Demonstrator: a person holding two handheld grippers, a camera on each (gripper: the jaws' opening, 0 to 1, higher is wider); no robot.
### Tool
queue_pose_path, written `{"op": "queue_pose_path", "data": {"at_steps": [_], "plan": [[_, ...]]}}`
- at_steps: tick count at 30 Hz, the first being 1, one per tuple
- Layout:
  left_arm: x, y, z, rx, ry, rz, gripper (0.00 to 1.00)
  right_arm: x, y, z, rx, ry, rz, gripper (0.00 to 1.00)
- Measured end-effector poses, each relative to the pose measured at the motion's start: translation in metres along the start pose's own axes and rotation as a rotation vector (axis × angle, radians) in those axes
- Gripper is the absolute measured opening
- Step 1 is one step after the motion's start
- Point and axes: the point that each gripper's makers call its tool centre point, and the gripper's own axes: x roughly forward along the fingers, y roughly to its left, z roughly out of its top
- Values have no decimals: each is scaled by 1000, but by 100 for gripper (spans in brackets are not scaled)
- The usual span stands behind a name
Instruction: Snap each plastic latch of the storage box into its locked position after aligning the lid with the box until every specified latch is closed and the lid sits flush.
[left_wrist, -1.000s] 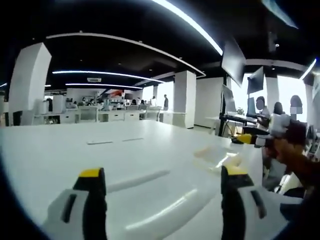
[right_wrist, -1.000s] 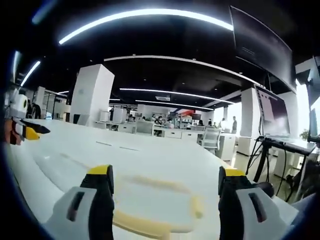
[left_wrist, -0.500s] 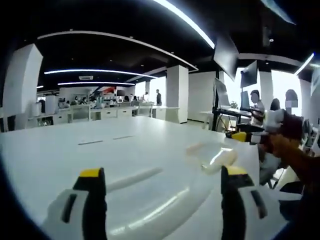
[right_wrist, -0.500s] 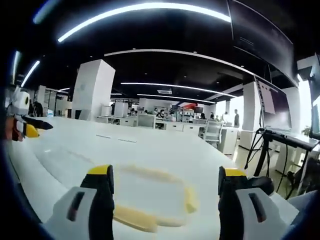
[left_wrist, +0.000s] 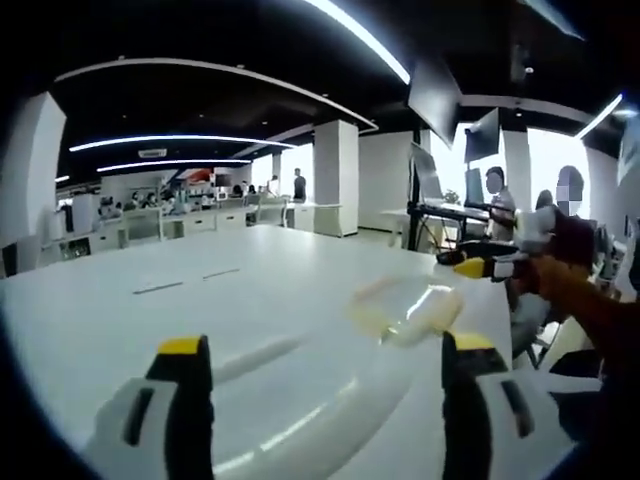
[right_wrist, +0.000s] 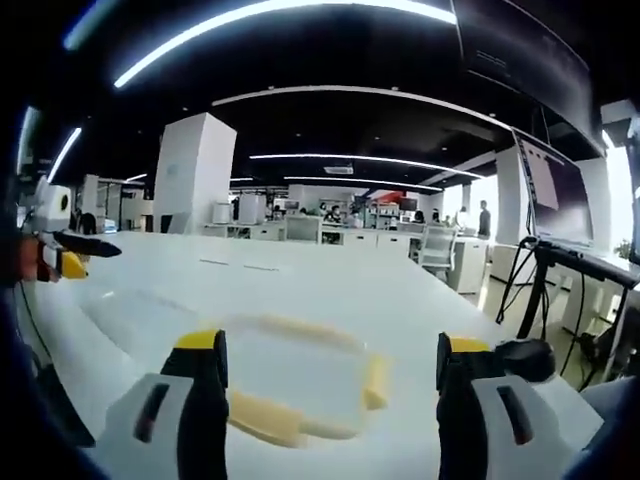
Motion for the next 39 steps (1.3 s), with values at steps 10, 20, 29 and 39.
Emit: {"op": "queue_pose_path", "data": {"at_steps": [10,20,29,39], "plan": [[12,-11,0,8,7,-34,95,0,-4,-10,21,41,33,88],[26,-24,0,39,34,-82,95,2,-7,-16,-11,89,76,88],[36,-28,0,91,65,-110,95,7,-10,-17,-57,118,118,87],[45,-37,5,140,93,-145,95,5,-14,-13,-110,147,170,87]]}}
